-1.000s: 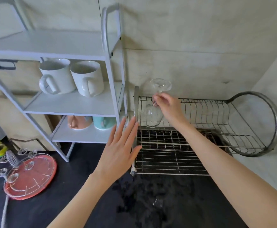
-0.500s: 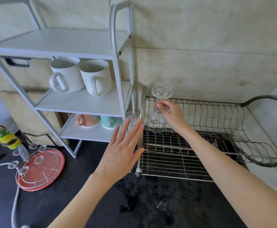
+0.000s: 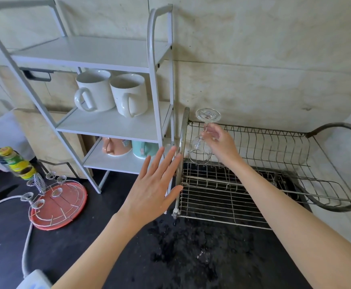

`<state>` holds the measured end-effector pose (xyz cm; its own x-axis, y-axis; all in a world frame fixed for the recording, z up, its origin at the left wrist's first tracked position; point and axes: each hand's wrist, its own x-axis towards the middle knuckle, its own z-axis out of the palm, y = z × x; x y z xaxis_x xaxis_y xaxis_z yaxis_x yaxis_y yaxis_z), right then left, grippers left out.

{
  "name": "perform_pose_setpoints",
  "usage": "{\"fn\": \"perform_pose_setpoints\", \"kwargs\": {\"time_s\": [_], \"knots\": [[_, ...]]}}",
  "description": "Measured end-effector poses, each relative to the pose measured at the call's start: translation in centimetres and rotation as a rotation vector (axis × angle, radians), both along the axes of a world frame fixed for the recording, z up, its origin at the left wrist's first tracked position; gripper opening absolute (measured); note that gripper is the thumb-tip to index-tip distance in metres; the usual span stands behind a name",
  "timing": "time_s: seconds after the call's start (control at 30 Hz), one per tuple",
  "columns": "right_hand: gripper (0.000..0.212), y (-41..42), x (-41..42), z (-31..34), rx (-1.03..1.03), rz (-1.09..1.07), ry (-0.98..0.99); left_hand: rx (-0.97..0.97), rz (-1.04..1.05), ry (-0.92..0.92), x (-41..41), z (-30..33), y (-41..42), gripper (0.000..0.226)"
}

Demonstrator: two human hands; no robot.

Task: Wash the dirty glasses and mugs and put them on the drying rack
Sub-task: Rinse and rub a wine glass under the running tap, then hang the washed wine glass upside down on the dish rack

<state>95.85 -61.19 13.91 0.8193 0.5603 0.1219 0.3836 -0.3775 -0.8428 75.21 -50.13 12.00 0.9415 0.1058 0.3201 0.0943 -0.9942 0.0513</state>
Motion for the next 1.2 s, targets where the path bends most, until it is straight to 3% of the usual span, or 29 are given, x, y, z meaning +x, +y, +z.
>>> {"fn": "perform_pose_setpoints", "kwargs": {"time_s": [0.13, 0.3, 0.53, 0.7, 0.97, 1.2], "knots": [[0.058, -2.3, -2.2, -0.1, -0.070, -0.015, 0.001, -0.014, 0.064, 0.042, -1.6, -1.3, -0.5, 0.065], [0.060, -6.0, -7.3, 0.0, -0.196, 0.026, -0.244, -0.034, 0.090, 0.118, -4.5, -3.5, -2.5, 0.067], [0.064, -9.5, -17.8, -2.0, -0.451, 0.142, -0.536, -0.057, 0.164, 0.072, -12.7, -4.4, -5.5, 0.065], [0.075, -11.1, -27.2, -5.3, -0.504, 0.250, -0.571, -0.072, 0.217, 0.103, -21.7, -6.4, -7.6, 0.064], [0.069, -12.2, -43.2, -7.5, -0.495, 0.483, -0.551, -0.089, 0.370, 0.136, -38.4, -7.9, -11.6, 0.063], [0.075, -7.1, -53.2, -6.8, -0.408, 0.717, -0.586, -0.192, 0.618, 0.139, -50.8, -7.3, -10.5, 0.063]]}}
